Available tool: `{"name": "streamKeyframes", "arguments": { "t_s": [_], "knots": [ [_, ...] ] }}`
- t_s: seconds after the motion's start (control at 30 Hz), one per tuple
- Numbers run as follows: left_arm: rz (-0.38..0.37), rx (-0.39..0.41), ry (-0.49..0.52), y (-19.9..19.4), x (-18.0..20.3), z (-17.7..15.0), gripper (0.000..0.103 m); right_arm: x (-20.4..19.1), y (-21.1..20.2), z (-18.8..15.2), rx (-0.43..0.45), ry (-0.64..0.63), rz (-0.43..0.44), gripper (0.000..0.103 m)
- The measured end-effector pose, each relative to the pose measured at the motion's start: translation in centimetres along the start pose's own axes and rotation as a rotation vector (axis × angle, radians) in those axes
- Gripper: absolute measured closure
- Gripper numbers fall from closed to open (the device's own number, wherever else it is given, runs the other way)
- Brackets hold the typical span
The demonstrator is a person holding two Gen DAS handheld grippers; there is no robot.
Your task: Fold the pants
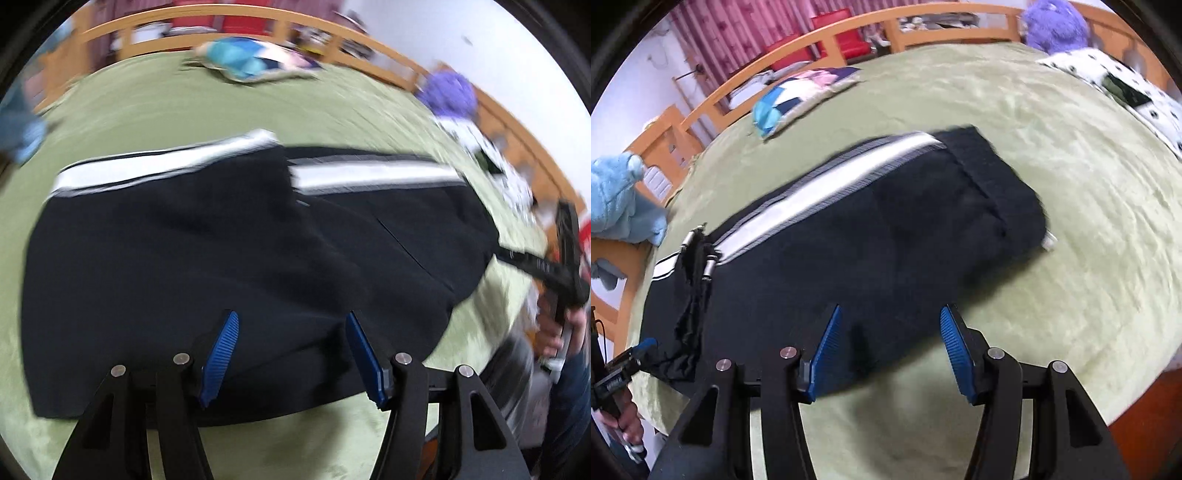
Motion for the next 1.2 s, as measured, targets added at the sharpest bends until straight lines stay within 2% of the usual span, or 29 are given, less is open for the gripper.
{"name": "streamKeyframes", "arguments": {
  "t_s": [0.1, 0.23, 0.27, 0.3, 0.33, 0.37, 0.4, 0.47, 0.57, 0.6, 0.67, 0.73, 0.77, 0.8, 0.83, 0.87, 0.9, 0.97, 1.07, 1.2],
  "knots": [
    [0.065, -0.005, 0.031, 1.3, 1.2, 0.8, 0.044, 2.4, 0.5, -0.4, -0.001, 0.053, 0.026, 0.048],
    [0.089, -0.017, 0.016, 2.7, 1.8, 1.6, 0.046, 3.9, 1.6, 0.4, 0.003, 0.125, 0.093, 0.043],
    [0.087, -0.015, 0.013, 2.7, 1.8, 1.7, 0.061, 4.0, 2.1, 0.7, 0.002, 0.136, 0.114, 0.042],
    [0.048, -0.014, 0.019, 2.6, 2.1, 1.7, 0.08, 3.8, 2.6, 1.0, 0.003, 0.141, 0.142, 0.043],
    [0.027, -0.02, 0.025, 2.6, 2.5, 1.6, 0.081, 3.7, 3.1, 1.6, 0.011, 0.148, 0.189, 0.048],
    [0.045, -0.01, 0.031, 2.2, 2.6, 1.6, 0.088, 3.7, 3.6, 2.1, 0.019, 0.162, 0.224, 0.056],
    [0.046, -0.004, 0.035, 1.8, 2.7, 1.6, 0.09, 3.8, 3.9, 2.6, 0.023, 0.181, 0.247, 0.081],
    [0.004, 0.005, 0.046, 0.1, 3.0, 1.2, 0.091, 4.2, 3.7, 3.8, 0.05, 0.218, 0.279, 0.087],
    [-0.029, 0.034, 0.052, -2.1, 2.9, 0.5, 0.091, 3.4, 0.3, 4.6, 0.16, 0.177, 0.343, 0.088],
    [-0.042, 0.02, 0.049, -1.8, 2.7, 0.1, 0.091, 3.2, 0.1, 4.6, 0.168, 0.15, 0.318, 0.088],
    [-0.053, -0.025, 0.019, 0.1, 2.3, -0.4, 0.089, 3.6, 2.2, 4.4, 0.119, 0.152, 0.251, 0.085],
    [-0.05, -0.065, 0.013, 1.9, 2.3, -0.8, 0.086, 4.7, 5.1, 3.5, 0.019, 0.204, 0.223, 0.07],
    [-0.028, -0.067, 0.019, 2.2, 2.3, -1.1, 0.08, 5.2, 5.8, 3.0, -0.008, 0.229, 0.243, 0.068],
    [-0.016, -0.066, 0.023, 2.1, 2.3, -1.2, 0.078, 5.5, 5.6, 2.6, 0.0, 0.244, 0.275, 0.064],
    [-0.013, -0.063, 0.021, 1.6, 2.2, -1.4, 0.075, 5.9, 5.0, 2.2, 0.01, 0.256, 0.284, 0.055],
    [-0.022, -0.061, 0.012, 1.2, 2.0, -1.4, 0.067, 6.1, 4.5, 1.9, 0.013, 0.254, 0.26, 0.051],
    [-0.03, -0.052, 0.001, 0.6, 1.8, -1.5, 0.056, 6.2, 3.9, 1.6, 0.018, 0.24, 0.225, 0.05],
    [-0.019, 0.004, -0.032, -1.1, 0.6, -1.6, 0.047, 6.0, 2.8, 1.3, 0.014, 0.201, 0.168, 0.05],
    [0.03, 0.105, -0.098, -4.2, -2.2, -2.4, 0.046, 5.4, 0.8, 1.0, 0.026, 0.157, 0.087, 0.05],
    [0.052, 0.164, -0.264, -6.6, -7.2, -3.9, 0.046, 4.3, -1.1, 0.4, 0.045, 0.106, 0.052, 0.05]
  ]
}}
Point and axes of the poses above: each gripper's, at about its wrist camera, not at the fingertips, and y roughly the way its jaws point, x to its right, z to its top, the point moved 7 cm from there along y, roughly the way its jaws point, and after that the axes turned 13 degrees about -x, right-handed, at the moved point
